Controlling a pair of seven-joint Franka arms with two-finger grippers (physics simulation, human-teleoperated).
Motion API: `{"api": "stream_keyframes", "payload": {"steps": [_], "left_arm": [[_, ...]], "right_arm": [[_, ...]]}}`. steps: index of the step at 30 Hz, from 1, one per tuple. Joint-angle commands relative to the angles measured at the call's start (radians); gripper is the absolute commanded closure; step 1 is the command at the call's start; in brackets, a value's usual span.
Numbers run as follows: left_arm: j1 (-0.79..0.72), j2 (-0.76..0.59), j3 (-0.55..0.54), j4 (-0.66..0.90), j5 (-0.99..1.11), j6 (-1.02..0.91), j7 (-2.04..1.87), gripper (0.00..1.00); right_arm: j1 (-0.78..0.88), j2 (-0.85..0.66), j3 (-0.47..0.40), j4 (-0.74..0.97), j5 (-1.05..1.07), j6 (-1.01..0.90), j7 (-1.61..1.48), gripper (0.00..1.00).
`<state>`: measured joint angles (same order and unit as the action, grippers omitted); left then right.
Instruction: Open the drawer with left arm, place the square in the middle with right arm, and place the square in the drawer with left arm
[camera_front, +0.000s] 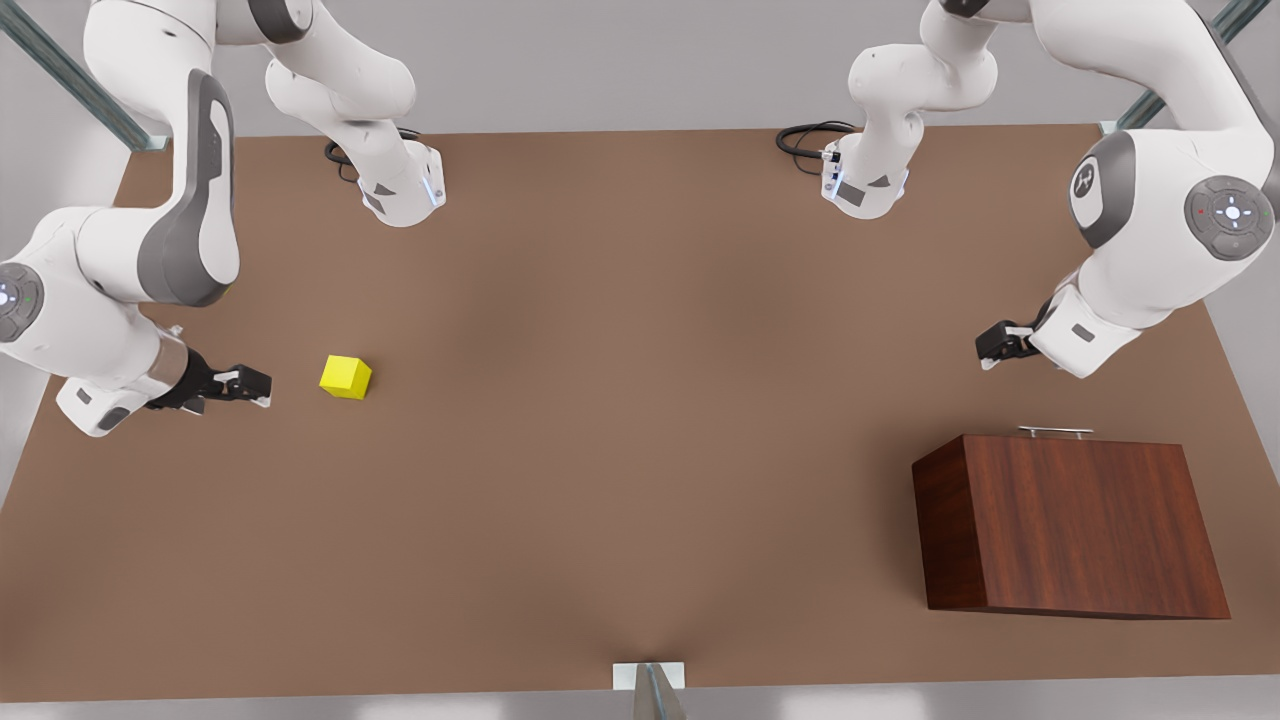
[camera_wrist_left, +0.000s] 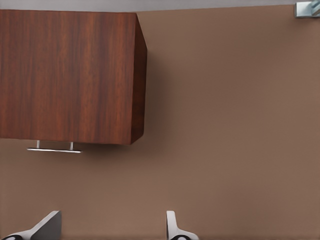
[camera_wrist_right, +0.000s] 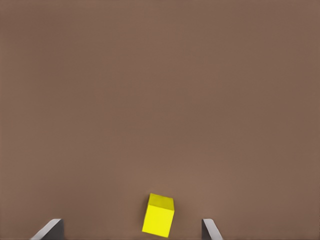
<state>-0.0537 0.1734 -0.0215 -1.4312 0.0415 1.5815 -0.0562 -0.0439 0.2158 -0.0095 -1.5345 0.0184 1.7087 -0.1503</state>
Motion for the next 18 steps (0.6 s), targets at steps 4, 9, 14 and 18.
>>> {"api": "stream_keyframes", "payload": {"steps": [4, 9, 14, 18], "left_arm": [[0.000, -0.006, 0.009, -0.029, 0.003, 0.075, -0.247, 0.00], [0.000, -0.215, 0.098, -0.442, -0.005, 0.455, -0.649, 0.00], [0.000, -0.258, 0.144, -0.640, -0.017, 0.684, -0.919, 0.00], [0.000, -0.267, 0.210, -0.752, -0.051, 0.822, -1.011, 0.00]], "right_arm": [[0.001, -0.007, -0.004, -0.009, 0.002, -0.004, 0.003, 0.00], [0.003, -0.039, -0.006, -0.188, 0.000, 0.117, 0.008, 0.00], [-0.002, -0.042, -0.009, -0.337, 0.003, 0.202, 0.035, 0.00], [-0.005, -0.029, -0.024, -0.505, 0.015, 0.428, 0.096, 0.00]]}}
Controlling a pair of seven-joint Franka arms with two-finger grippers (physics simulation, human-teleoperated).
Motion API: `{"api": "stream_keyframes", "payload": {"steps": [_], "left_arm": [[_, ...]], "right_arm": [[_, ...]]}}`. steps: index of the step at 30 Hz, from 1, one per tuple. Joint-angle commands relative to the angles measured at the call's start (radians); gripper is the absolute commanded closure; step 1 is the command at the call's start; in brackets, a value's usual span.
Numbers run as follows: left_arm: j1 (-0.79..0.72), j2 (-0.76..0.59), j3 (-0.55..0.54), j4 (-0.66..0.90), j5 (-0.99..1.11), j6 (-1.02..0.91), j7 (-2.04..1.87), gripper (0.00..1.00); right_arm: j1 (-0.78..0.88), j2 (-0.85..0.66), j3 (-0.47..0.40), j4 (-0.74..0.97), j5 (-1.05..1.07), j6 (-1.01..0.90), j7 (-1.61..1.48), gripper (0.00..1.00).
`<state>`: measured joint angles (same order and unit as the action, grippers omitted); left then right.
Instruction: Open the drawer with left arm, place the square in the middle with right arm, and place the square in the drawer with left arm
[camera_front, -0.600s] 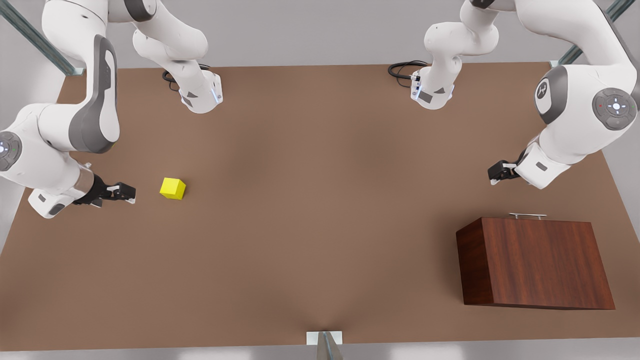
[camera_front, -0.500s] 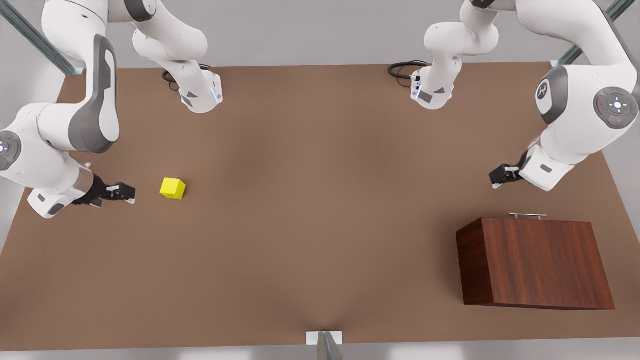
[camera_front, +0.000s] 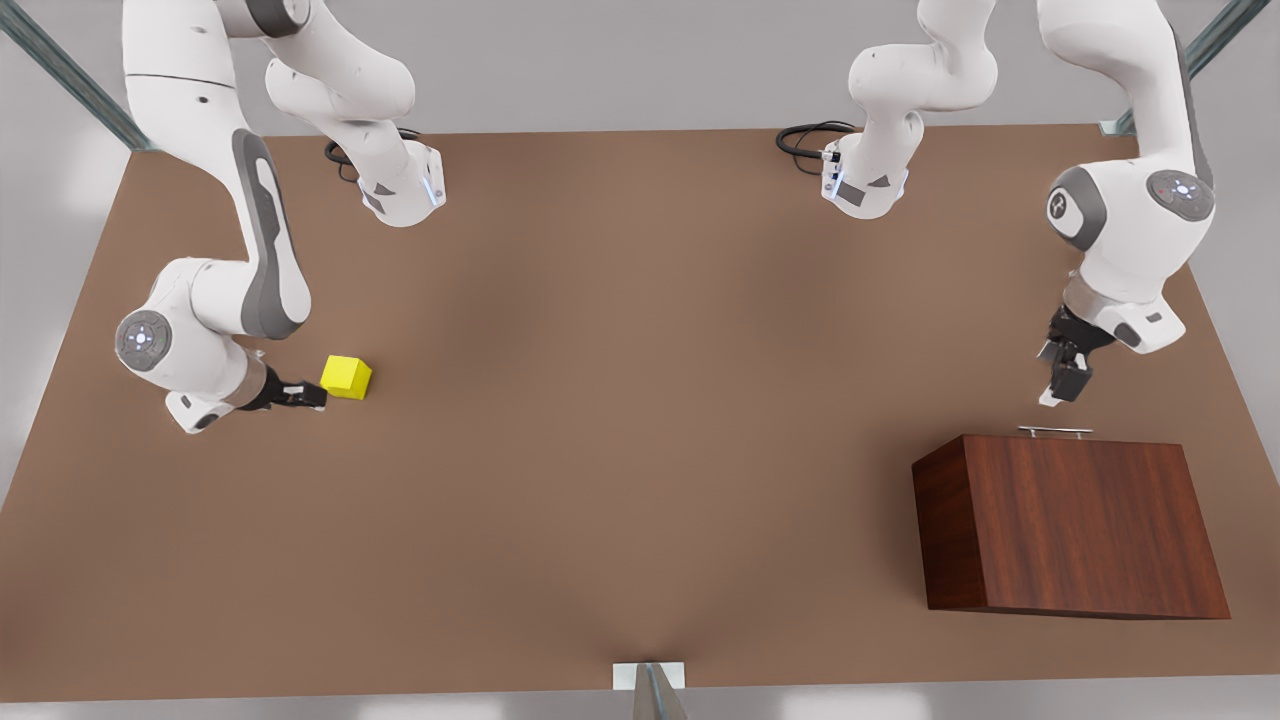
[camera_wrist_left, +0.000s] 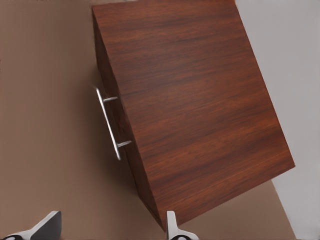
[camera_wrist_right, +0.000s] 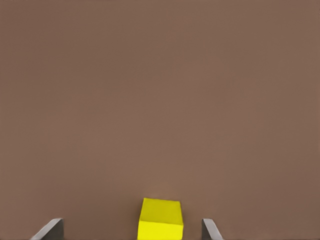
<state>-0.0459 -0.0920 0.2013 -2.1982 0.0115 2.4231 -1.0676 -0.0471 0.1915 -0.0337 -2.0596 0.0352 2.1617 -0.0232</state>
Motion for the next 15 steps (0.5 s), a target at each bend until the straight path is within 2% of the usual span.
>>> {"api": "stream_keyframes", "payload": {"steps": [1, 5, 10, 15], "left_arm": [[-0.008, 0.000, 0.010, -0.015, -0.025, 0.019, 0.000, 0.00], [-0.008, 0.044, 0.032, -0.054, -0.111, 0.111, 0.000, 0.00], [-0.006, 0.090, 0.076, -0.067, -0.134, 0.172, 0.000, 0.00], [-0.003, 0.146, 0.119, -0.069, -0.136, 0.198, 0.000, 0.00]], "right_arm": [[0.003, 0.000, 0.000, -0.010, -0.001, 0.006, 0.022, 0.00], [-0.007, 0.000, -0.002, -0.131, 0.003, 0.082, 0.042, 0.00], [-0.011, 0.002, -0.025, -0.330, 0.002, 0.319, 0.042, 0.00], [-0.013, 0.008, -0.026, -0.366, 0.008, 0.348, 0.040, 0.00]]}}
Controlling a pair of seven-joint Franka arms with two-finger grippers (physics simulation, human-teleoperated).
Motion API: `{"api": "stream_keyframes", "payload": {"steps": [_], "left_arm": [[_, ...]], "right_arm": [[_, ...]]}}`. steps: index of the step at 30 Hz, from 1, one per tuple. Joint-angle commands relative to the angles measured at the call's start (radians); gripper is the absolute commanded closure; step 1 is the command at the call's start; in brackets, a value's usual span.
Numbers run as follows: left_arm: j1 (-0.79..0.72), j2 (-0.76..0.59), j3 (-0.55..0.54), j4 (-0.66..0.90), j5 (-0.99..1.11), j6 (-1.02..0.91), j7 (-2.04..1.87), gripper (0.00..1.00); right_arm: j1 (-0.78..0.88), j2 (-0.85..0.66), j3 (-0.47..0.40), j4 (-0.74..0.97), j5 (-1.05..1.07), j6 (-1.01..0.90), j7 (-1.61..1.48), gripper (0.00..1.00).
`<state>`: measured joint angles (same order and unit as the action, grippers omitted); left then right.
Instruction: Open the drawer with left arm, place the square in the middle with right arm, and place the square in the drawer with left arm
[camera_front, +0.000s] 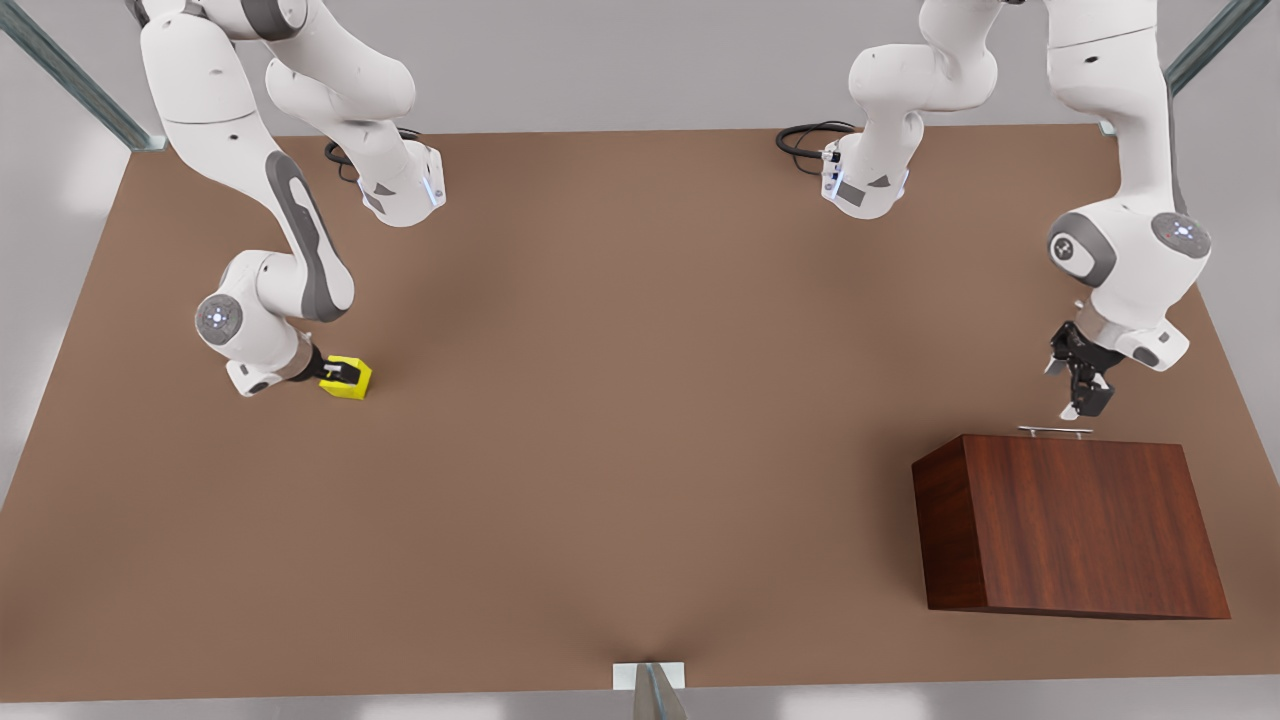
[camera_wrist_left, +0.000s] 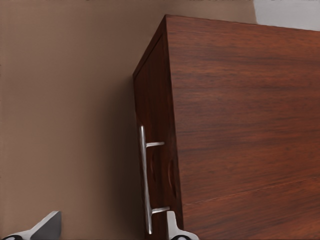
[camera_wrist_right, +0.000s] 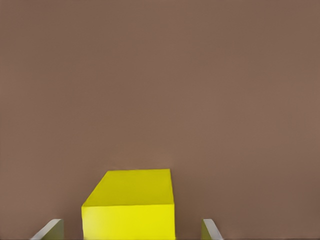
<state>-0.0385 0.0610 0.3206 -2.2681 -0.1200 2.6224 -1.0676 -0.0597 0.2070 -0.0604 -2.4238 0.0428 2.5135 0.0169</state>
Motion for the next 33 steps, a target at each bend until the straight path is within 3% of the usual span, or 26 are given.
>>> {"api": "stream_keyframes", "payload": {"steps": [1, 14, 18, 33], "left_arm": [[-0.011, 0.005, 0.000, -0.001, -0.013, 0.001, 0.000, 0.00], [0.000, 0.132, 0.002, -0.011, -0.056, 0.149, 0.005, 0.00], [0.011, 0.158, 0.000, -0.010, -0.058, 0.172, 0.005, 0.00], [0.011, 0.086, 0.002, -0.065, -0.061, 0.070, 0.014, 0.00]], "right_arm": [[0.000, 0.002, 0.001, -0.001, 0.000, 0.008, 0.000, 0.00], [0.006, 0.068, 0.001, -0.003, 0.000, 0.068, -0.014, 0.01], [0.006, 0.068, 0.001, -0.001, 0.000, 0.067, -0.014, 0.12], [0.006, 0.072, 0.001, 0.005, 0.000, 0.068, -0.018, 0.22]]}}
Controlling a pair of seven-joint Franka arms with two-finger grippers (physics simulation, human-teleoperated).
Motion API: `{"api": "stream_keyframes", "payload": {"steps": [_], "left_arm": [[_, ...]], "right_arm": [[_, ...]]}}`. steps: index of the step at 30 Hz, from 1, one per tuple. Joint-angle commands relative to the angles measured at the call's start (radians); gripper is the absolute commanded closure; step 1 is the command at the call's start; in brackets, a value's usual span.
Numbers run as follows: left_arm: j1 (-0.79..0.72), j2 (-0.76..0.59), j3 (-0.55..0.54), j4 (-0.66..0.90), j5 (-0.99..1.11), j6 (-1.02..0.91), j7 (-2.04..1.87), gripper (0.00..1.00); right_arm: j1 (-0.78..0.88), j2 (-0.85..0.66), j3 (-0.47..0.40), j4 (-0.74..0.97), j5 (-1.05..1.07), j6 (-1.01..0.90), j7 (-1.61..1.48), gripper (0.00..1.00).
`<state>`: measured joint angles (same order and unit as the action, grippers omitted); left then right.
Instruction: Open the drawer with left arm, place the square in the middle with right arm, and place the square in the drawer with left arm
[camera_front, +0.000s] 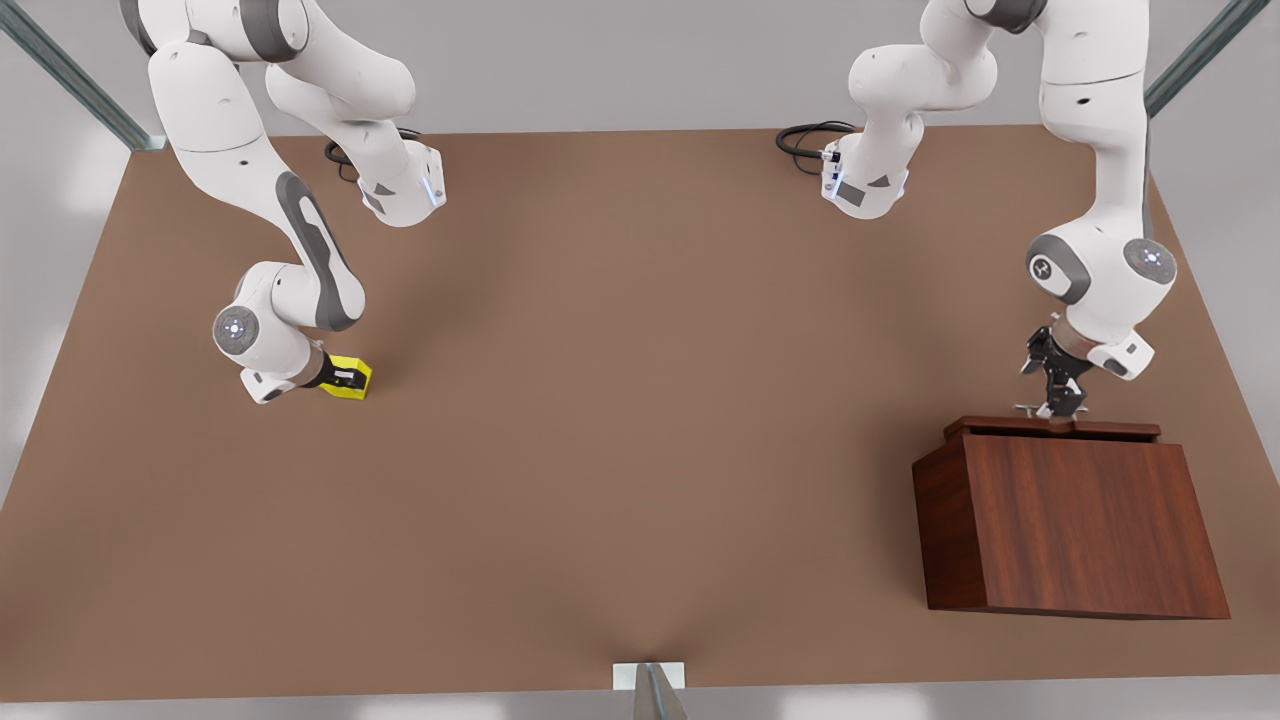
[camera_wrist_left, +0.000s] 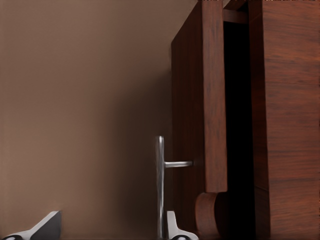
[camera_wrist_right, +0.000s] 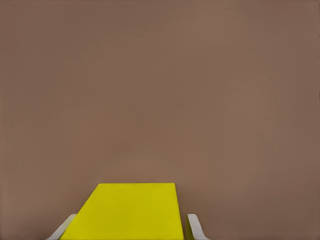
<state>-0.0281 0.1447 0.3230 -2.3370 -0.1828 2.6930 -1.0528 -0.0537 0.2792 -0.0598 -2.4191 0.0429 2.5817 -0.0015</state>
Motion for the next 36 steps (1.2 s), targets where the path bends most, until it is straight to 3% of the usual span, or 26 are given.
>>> {"api": "stream_keyframes", "payload": {"steps": [1, 12, 23, 28, 36], "left_arm": [[0.001, -0.001, 0.001, -0.001, 0.003, -0.001, 0.000, 0.00], [0.001, -0.074, 0.045, -0.076, 0.009, -0.004, 0.005, 0.00], [0.001, -0.119, 0.068, -0.133, 0.016, -0.005, 0.005, 0.00], [-0.001, -0.132, 0.074, -0.162, 0.016, -0.007, 0.005, 0.00], [-0.010, -0.214, 0.125, -0.216, 0.060, -0.053, 0.007, 0.00]], "right_arm": [[0.000, 0.000, 0.000, 0.000, 0.000, 0.000, 0.000, 0.22], [0.002, 0.002, 0.000, 0.000, 0.000, -0.002, -0.005, 0.32], [0.009, -0.015, 0.005, 0.018, -0.008, -0.017, -0.028, 0.34], [0.021, -0.043, 0.097, 0.090, -0.009, -0.101, -0.015, 0.34], [0.377, 0.040, 0.133, 0.317, -0.023, -0.142, 0.107, 0.35]]}}
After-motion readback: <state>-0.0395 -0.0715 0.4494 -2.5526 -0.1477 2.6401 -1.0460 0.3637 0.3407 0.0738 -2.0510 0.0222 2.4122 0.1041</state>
